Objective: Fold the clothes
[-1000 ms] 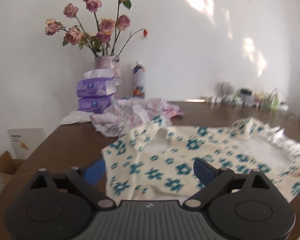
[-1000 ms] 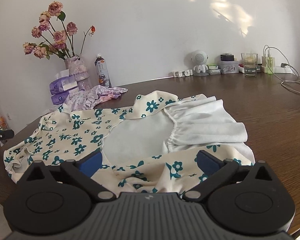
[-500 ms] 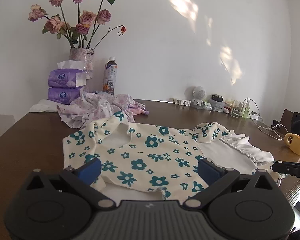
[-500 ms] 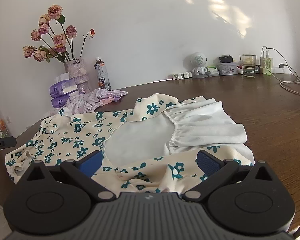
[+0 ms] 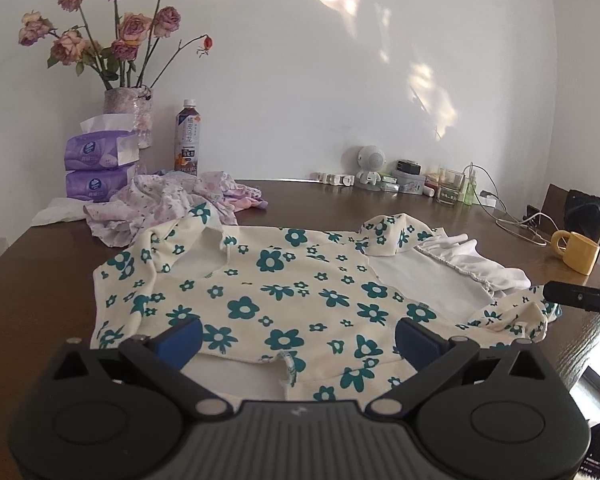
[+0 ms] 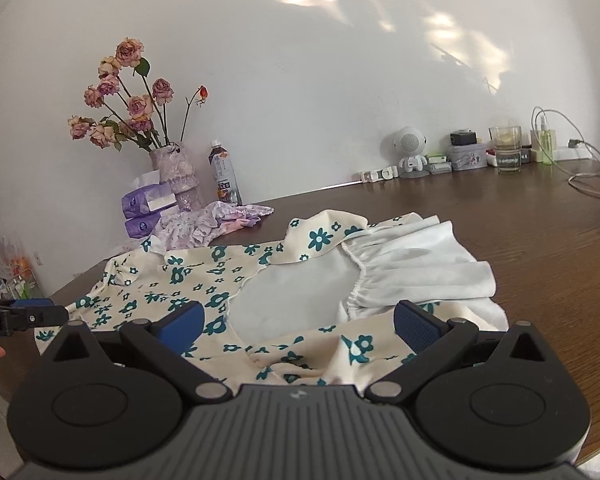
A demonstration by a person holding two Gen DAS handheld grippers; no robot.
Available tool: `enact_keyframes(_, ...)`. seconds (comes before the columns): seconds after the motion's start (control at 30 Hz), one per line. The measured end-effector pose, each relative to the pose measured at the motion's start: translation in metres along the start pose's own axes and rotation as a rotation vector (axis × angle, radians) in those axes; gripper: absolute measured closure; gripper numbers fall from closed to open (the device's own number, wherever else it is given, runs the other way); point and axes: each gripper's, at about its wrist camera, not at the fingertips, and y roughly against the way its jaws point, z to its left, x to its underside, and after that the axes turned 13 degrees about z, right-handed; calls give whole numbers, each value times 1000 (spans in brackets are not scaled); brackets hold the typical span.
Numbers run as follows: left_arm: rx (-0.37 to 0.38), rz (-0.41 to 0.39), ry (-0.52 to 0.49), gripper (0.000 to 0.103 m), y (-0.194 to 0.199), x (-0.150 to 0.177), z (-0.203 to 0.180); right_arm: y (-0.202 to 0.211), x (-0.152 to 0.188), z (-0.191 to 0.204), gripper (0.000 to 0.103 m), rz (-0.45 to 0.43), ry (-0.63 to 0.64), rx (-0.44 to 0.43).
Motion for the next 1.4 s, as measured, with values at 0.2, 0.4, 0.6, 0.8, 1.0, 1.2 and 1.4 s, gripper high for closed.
enact_keyframes(0.2,-1,39,-77,0,8,10,-6,16,5,-14,1,62,112,78)
enact_keyframes(0.4,55,83,-181,7,8,12,-20,13,1,3,8,165,389,133)
enact_keyframes(0.6,-46,163,-348,16,0,18,-44,-6,-6,10,16,279,470,102)
enact_keyframes(0.8,-39,228,-409,31,3,25,-42,-16,-10,8,35,373,566,91)
enact_keyframes(1.0,-68,297,-621,56,1,29,-47,-23,-14,14,51,459,697,91)
enact_keyframes(1.2,-83,353,-877,60,0,26,-48,-24,-19,23,51,532,876,102)
enact_keyframes(1.4,-33,435,-1106,97,-14,21,-54,-41,-23,42,82,618,1068,73)
